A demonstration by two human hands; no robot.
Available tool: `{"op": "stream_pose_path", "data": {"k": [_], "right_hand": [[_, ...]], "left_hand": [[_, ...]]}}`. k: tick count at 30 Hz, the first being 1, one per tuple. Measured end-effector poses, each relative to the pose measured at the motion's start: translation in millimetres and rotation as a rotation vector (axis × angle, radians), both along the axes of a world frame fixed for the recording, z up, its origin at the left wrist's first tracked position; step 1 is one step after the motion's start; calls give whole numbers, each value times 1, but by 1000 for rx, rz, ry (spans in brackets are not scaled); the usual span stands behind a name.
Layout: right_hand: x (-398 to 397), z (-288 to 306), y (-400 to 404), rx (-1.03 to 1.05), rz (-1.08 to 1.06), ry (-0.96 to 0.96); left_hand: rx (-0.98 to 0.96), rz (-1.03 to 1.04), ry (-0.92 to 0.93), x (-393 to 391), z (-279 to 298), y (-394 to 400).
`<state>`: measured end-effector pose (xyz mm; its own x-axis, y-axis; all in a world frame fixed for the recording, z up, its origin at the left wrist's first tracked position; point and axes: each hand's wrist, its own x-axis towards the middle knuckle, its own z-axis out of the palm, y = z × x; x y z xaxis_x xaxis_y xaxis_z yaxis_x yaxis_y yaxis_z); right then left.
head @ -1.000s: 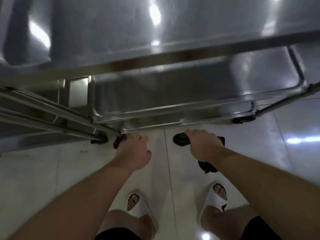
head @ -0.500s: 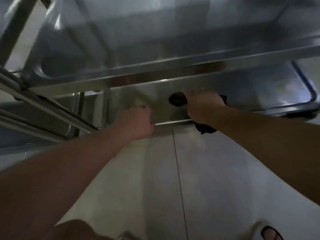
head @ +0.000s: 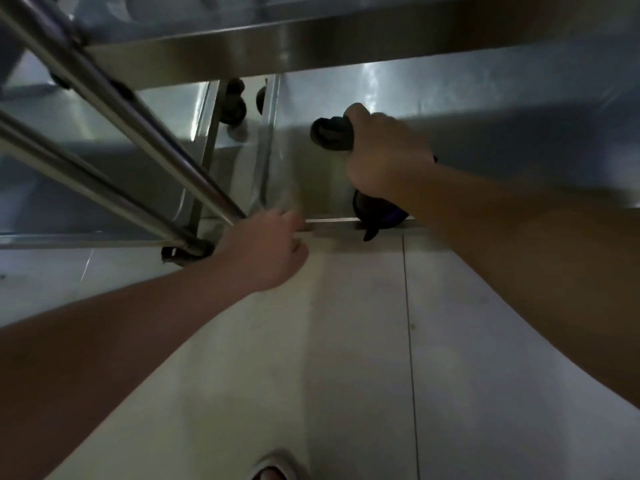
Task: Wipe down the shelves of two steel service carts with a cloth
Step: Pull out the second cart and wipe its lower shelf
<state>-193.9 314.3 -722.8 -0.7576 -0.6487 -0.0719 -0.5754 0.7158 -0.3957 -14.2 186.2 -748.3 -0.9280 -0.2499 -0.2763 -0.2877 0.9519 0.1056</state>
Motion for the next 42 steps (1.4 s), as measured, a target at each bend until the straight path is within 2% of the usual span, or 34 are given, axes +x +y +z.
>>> {"op": "stream_pose_path", "data": {"k": [5,10,12,14,16,18,20,22,24,28,32,35,37,39,42], "right_hand": [[13,-10,-41,-43,99,-25],[28,-29,-89,-128,103,-27],[36,-44,-107,-169,94,-33],[44,-61,-118,-206,118,-163],[53,-79,-122,-151,227,-283],[59,-94,-119,-47,362,-230],[63,-103,-111,-25,453,-149],[67,-108,-97,-14,495,-92],[67,-110,-76,5,484,-54],[40,-109,-5,63,334,-5],[-19,-104,65,152,-43,33],[-38,-105,58,193,-415,-30],[-26,-105,18,212,-519,-19],[2,-106,-31,172,-320,25],[50,-104,-80,74,287,8]], "left_hand": [[143,120,-8,42,-24,-27],[156,498,-23,71,-39,-66],[236,556,102,72,-37,-79],[387,544,312,66,-33,-80],[467,545,506,55,-29,-76],[574,623,657,39,-28,-73],[772,721,794,21,-29,-72],[907,755,951,8,-31,-70],[948,751,1025,0,-35,-69],[1015,759,1045,-4,-41,-72],[1036,747,1056,-5,-44,-72],[1024,745,1082,-6,-43,-69],[1020,744,1102,-7,-43,-66],[1013,737,1107,-7,-43,-66],[1004,691,1096,-7,-43,-67]]}}
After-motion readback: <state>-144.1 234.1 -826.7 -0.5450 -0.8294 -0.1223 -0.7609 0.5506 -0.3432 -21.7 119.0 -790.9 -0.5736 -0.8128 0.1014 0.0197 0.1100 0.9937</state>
